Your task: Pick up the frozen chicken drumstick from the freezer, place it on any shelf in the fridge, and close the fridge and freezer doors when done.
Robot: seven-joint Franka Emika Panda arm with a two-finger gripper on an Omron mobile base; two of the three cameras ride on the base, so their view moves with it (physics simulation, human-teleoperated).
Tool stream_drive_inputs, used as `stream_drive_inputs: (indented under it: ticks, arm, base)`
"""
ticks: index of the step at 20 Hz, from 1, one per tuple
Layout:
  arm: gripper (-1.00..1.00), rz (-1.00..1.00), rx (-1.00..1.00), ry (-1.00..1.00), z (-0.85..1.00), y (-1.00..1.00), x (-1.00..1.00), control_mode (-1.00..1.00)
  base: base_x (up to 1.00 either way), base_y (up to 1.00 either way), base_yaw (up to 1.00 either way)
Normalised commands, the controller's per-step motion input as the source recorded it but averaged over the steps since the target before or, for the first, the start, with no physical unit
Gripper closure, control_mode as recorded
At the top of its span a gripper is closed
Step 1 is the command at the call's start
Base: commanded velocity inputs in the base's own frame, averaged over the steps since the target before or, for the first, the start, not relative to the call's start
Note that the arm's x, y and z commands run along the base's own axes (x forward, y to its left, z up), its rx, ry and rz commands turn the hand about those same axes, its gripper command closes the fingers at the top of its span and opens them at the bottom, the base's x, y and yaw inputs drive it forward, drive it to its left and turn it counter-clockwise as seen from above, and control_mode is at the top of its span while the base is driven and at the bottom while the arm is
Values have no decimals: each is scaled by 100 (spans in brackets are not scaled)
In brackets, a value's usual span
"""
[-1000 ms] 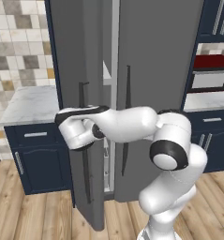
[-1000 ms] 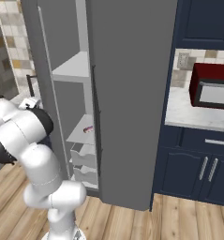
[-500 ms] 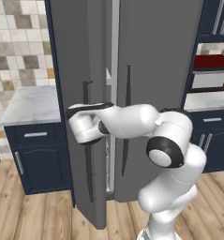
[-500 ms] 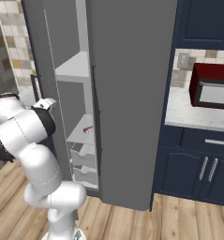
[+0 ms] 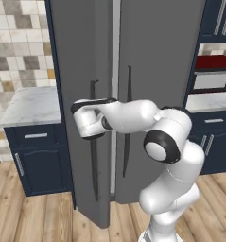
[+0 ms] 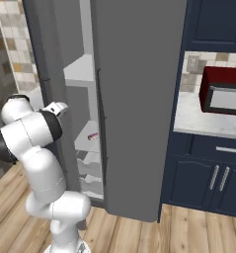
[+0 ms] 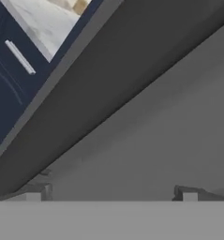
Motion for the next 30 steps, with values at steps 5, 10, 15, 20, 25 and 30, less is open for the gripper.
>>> stream_drive_inputs:
  ticks: [5,10,15,20,25,30]
  arm:
    - [-100,-23,-6,-10,0,92,68,-100]
    - [-100,-20,-3,-15,0,79,67,-100]
    - [-100,-22,-3,-18,0,74,65,-100]
    - [-100,-27,-8,-16,0,98,72,-100]
    - [-100,-33,-14,-10,0,100,66,-100]
    - [-100,-35,-16,-8,0,100,61,-100]
  base:
    - [0,0,0]
    - [0,0,0]
    - [0,0,0]
    - [0,0,0]
    - [0,0,0]
    - [0,0,0]
